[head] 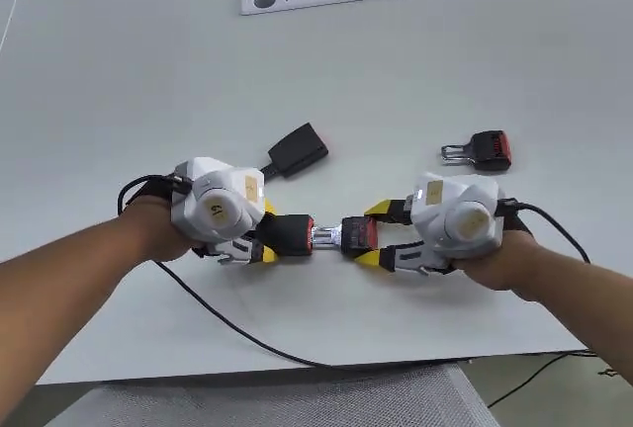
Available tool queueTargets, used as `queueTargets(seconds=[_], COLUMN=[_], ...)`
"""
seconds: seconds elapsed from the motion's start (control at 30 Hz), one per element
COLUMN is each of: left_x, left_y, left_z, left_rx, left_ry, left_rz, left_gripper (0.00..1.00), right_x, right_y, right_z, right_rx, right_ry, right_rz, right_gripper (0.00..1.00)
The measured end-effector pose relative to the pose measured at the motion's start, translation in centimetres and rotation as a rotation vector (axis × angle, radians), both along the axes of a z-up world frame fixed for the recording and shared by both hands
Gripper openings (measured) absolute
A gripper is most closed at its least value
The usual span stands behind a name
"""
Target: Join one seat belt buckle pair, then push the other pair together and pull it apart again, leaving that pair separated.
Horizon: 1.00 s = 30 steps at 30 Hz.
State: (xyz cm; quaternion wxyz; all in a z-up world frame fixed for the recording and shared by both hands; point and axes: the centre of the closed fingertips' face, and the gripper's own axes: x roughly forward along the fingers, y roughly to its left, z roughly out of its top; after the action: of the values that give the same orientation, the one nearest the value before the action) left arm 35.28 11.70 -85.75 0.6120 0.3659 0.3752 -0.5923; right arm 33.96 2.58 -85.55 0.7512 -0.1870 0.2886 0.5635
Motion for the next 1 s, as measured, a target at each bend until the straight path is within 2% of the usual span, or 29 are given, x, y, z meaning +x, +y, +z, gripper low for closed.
queueTargets(seconds=[0.17,0.23,0.33,0.47,0.57,0.73,1.0], left_x=[0.0,0.0,-0.1,-0.1,-0.2,-0.1,-0.1], left_y=[-0.1,-0.1,-0.1,-0.3,-0.3,-0.2,-0.2], left_z=[0.0,-0.1,-0.1,-0.1,-0.1,0.0,0.1], left_rx=[-0.002,-0.006,-0.008,0.017,0.021,0.007,0.003], left_ry=[0.0,0.0,-0.003,-0.011,-0.01,-0.004,-0.002], left_rz=[-0.011,-0.009,-0.015,-0.063,-0.074,-0.064,-0.064], left_gripper=[0.34,0.34,0.34,0.33,0.33,0.33,0.33], right_x=[-0.1,-0.1,0.0,0.0,0.1,0.4,0.3], right_y=[0.9,0.9,0.9,1.7,2.4,2.8,2.7], right_z=[0.0,0.0,0.0,0.1,0.0,0.2,0.3], right_rx=[0.013,-0.003,0.007,0.005,0.007,0.017,0.001], right_ry=[0.015,0.012,0.024,0.03,0.035,0.039,0.04], right_rz=[0.009,0.023,0.018,0.017,0.015,-0.002,-0.009], right_gripper=[0.34,0.34,0.33,0.33,0.33,0.33,0.33])
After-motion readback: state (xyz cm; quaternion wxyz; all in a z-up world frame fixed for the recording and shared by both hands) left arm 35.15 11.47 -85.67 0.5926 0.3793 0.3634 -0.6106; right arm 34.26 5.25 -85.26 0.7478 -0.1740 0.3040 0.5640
